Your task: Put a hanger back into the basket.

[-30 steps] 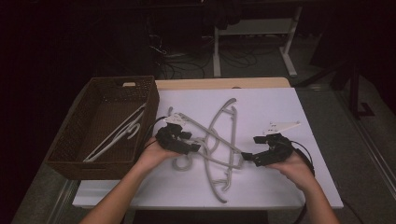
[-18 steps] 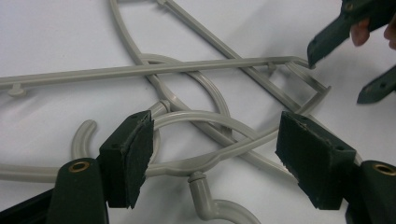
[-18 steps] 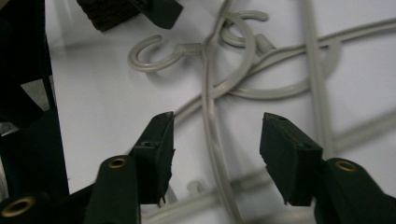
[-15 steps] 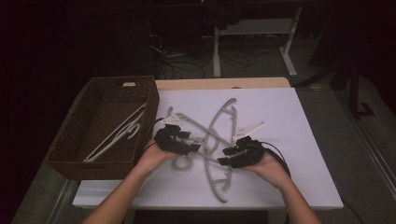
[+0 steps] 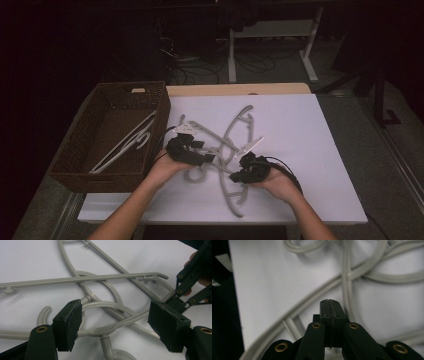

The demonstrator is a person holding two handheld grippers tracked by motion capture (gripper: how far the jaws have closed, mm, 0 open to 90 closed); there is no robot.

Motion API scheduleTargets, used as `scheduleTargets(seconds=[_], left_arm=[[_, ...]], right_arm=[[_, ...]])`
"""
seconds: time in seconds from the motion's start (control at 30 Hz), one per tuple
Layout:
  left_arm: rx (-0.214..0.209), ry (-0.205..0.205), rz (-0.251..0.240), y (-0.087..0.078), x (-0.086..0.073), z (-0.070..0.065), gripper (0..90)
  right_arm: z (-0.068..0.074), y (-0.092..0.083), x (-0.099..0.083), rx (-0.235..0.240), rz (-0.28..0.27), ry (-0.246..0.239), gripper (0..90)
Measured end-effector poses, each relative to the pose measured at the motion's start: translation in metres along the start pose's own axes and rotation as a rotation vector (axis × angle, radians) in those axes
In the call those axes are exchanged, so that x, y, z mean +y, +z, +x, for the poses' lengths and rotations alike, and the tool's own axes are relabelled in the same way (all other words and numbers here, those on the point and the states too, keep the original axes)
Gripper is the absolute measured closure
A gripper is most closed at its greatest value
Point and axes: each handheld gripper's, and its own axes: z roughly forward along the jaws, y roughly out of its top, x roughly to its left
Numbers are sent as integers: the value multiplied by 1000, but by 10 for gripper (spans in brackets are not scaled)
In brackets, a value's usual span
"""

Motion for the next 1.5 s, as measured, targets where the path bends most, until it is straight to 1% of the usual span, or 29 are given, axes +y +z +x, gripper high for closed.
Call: scheduleTargets(seconds=[0.07, 0.13, 0.17, 0.2, 0.23, 0.27, 0.3, 0.33, 0.37, 0.5, 0.63, 0.87, 0.9, 0.93, 1.1, 1.17, 1.2, 1.27, 1.4, 1.5], left_arm=[[-1, -1, -1, 0, 0, 0, 267], [-1, 2, 0, 0, 0, 0, 267], [-2, 1, 1, 0, 0, 0, 266], [-2, 1, 1, 0, 0, 0, 267], [-4, 2, 1, 0, 0, 0, 267], [-4, 4, 2, 0, 0, 0, 266], [-4, 4, 2, 0, 0, 0, 266], [-6, 4, 0, 0, -1, 0, 266], [-6, 4, 2, -1, -1, 0, 266], [-9, 3, 5, 0, -2, 0, 266], [-12, 3, 13, 1, -3, 0, 266], [-13, 3, 15, 2, -4, 0, 266], [-13, 3, 15, 2, -4, 0, 266], [-12, 3, 18, 2, -4, 0, 266], [-15, 2, 20, 3, -5, 0, 266], [-15, 4, 23, 3, -5, 0, 267], [-16, 5, 23, 3, -5, 0, 267], [-16, 6, 23, 3, -5, -1, 266], [-14, 6, 23, 4, -5, 0, 267], [-8, 10, 25, 6, -3, 1, 269]], right_arm=[[-3, -1, -2, -22, 5, 3, 894], [-6, -3, -4, -32, 1, 12, 893], [-8, -4, -5, -47, 3, 18, 894], [-8, -4, -5, -47, 3, 18, 894], [-10, -5, -6, -57, 4, 26, 894], [-16, -8, -9, -77, -6, 37, 894], [-16, -8, -9, -77, -6, 37, 894], [-21, -12, -11, -100, -9, 61, 894], [-22, -12, -11, -105, -11, 66, 894], [-36, -19, -15, -151, -21, 108, 894], [-52, -27, -20, -181, -36, 150, 894], [-82, -40, -23, -228, -82, 224, 894], [-85, -40, -23, -238, -79, 224, 894], [-89, -41, -23, -251, -82, 235, 894], [-105, -42, -20, -280, -96, 260, 894], [-111, -42, -18, -303, -97, 260, 894], [-113, -42, -18, -306, -99, 267, 894], [-117, -42, -16, -326, -103, 270, 894], [-118, -42, -18, -316, -122, 276, 894], [-112, -49, -19, -291, -163, 273, 867]])
